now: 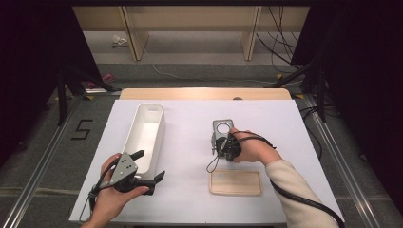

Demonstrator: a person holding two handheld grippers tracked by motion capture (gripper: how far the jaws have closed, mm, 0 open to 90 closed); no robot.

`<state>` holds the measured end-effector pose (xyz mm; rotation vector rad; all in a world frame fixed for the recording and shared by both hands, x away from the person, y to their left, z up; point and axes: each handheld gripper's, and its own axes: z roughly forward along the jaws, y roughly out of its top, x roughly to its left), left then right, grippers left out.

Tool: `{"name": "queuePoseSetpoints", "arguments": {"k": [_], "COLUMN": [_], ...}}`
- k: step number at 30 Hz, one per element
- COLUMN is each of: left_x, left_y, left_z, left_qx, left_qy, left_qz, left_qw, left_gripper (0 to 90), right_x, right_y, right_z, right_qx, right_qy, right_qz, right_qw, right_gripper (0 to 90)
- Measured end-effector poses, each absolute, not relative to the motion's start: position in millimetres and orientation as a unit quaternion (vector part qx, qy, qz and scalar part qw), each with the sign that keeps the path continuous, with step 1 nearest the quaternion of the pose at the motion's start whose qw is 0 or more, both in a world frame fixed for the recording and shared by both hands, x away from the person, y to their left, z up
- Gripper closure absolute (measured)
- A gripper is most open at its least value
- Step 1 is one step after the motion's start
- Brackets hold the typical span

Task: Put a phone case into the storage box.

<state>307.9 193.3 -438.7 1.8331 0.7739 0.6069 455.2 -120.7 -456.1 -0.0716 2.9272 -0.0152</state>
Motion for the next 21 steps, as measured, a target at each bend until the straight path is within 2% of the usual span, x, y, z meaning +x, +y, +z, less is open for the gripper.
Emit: {"name": "queuePoseSetpoints", "arguments": {"k": [11, 21], "left_x": [307.9, 307.6], "left_y": [193.3, 193.2], "left_z": [-438.7, -438.1], "left_qx": [0.759, 0.759], "left_qy": [0.323, 0.322], "left_qz": [0.253, 0.255], "left_qw": [0.505, 0.504], "left_gripper": [4.4, 4.7], "right_x": [455.3, 455.2], "right_y": [-119.8, -118.2], "right_z": [-456.3, -456.1], "right_qx": [-0.012, -0.005], "right_qy": [0.996, 0.996], "right_qz": [-0.007, -0.013], "right_qw": [0.094, 0.092], "right_gripper": [80.3, 82.6]}}
